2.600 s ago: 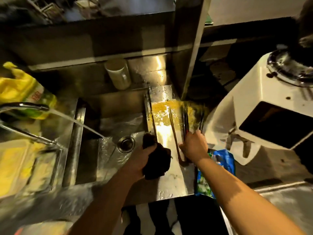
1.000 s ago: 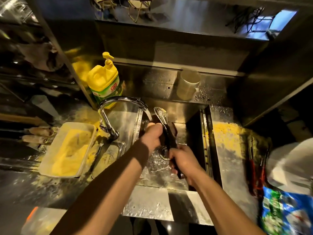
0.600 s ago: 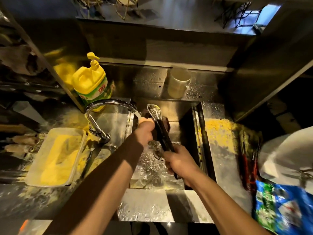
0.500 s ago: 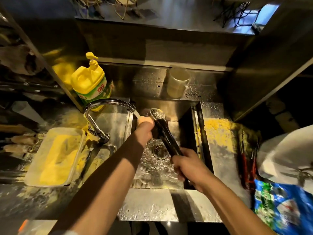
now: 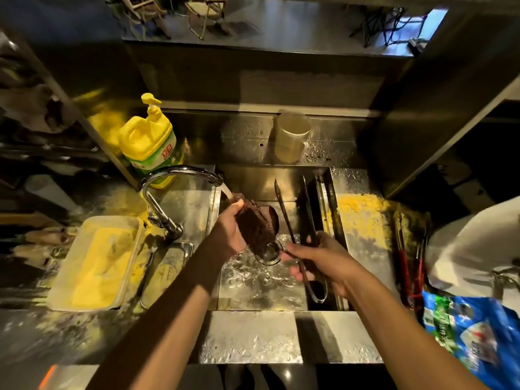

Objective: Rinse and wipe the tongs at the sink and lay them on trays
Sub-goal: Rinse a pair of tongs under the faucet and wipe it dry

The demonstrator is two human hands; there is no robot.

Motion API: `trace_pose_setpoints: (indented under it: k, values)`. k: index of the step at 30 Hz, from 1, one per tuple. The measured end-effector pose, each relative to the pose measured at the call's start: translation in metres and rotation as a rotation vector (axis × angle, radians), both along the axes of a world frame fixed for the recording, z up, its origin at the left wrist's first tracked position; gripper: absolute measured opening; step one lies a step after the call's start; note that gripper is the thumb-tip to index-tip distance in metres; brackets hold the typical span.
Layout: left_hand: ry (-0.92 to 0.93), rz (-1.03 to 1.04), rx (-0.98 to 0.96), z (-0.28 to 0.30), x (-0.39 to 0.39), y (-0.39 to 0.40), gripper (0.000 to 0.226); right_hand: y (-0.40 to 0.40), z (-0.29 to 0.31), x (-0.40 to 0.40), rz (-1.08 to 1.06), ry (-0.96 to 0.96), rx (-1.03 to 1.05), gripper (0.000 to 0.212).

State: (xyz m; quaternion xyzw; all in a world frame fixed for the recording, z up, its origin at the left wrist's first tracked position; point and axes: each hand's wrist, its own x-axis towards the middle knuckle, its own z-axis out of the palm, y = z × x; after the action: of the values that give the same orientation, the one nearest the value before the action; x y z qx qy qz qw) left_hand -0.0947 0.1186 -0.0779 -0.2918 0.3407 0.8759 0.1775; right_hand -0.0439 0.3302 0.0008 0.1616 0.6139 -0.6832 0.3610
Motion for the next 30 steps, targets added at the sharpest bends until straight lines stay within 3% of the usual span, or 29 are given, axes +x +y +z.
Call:
trace_pose_setpoints:
  k: [9,15,18,21,27,30]
  values:
    - [0.058,-0.030,0.064,0.010,0.006,0.002,0.052,-0.018,-0.006,-0.004,0.039,-0.016,0.078,0.032]
    - [-0.018,-0.090,-0.230,0.017,-0.013,0.018,0.023,-0.038,-0.001,0.008,0.258,0.199,0.347,0.015]
    - [-0.081,-0.037,-0.323,0.016,-0.026,0.019,0.025,-0.032,0.001,0.013,0.263,0.232,0.395,0.018]
    - [-0.120,-0.044,-0.273,0.020,-0.026,0.033,0.015,-0.039,0.001,0.005,0.231,0.279,0.469,0.009]
    - [-0.170,0.017,-0.263,0.011,-0.031,0.029,0.017,-0.042,0.000,0.003,0.239,0.258,0.492,0.014]
    - [-0.182,0.011,-0.221,0.013,-0.025,0.035,0.028,-0.053,-0.004,0.000,0.262,0.306,0.532,0.009]
